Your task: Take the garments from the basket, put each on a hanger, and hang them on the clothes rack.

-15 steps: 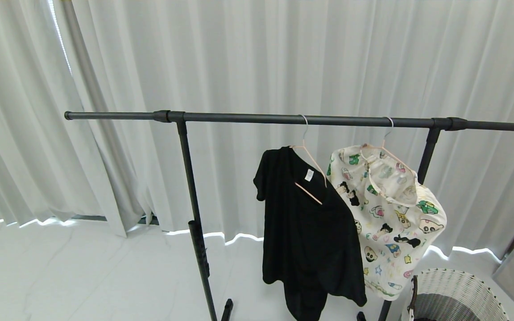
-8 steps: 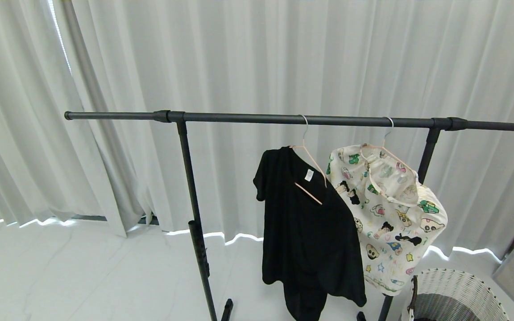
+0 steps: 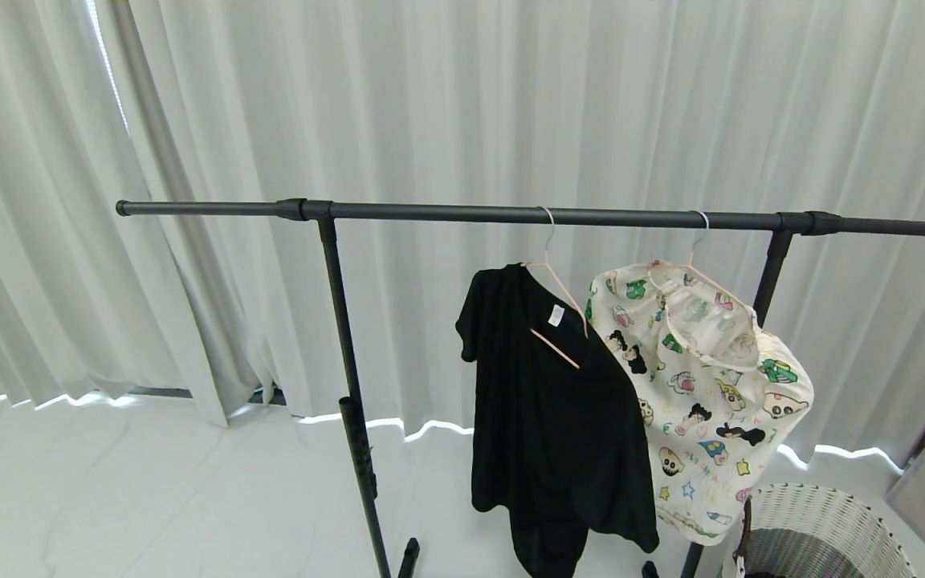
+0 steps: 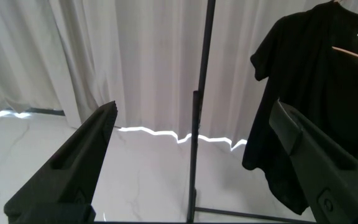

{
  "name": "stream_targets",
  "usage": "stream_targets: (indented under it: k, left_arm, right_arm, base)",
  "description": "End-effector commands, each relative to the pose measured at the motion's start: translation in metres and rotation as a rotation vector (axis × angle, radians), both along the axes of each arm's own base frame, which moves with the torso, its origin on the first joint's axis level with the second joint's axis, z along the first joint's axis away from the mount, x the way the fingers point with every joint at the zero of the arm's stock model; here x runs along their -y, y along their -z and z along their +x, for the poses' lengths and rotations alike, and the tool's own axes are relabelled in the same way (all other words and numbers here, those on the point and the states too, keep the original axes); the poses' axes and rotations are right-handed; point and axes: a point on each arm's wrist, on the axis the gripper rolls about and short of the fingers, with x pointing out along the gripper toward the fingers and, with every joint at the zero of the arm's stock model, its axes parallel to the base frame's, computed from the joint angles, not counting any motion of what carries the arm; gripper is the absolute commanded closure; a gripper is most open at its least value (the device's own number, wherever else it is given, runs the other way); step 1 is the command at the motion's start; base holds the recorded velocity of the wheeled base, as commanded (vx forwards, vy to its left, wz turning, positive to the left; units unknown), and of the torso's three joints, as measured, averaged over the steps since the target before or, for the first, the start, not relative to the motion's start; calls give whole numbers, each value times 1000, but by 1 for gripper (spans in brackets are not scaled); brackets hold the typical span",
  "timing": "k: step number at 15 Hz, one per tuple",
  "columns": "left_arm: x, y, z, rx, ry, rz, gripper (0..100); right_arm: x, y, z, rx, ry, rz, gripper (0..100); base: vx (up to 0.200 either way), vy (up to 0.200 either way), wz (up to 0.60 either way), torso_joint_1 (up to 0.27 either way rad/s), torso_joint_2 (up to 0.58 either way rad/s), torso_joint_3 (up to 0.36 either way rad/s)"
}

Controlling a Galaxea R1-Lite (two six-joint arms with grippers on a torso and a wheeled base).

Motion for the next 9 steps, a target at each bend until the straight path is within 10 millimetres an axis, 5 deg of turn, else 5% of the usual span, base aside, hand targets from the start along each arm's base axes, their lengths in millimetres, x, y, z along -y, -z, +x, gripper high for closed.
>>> stream_targets:
  k: [1,9]
  left_arm:
    - [0,0,0,1,-1,-1,0]
    - [0,0,0,1,-1,-2,0]
  right_arm:
    - [0,0,0,2,0,0,0]
    - [0,0,0,2,0,0,0]
  base:
    - [0,0,0,0,0,0]
    - [0,0,0,0,0,0]
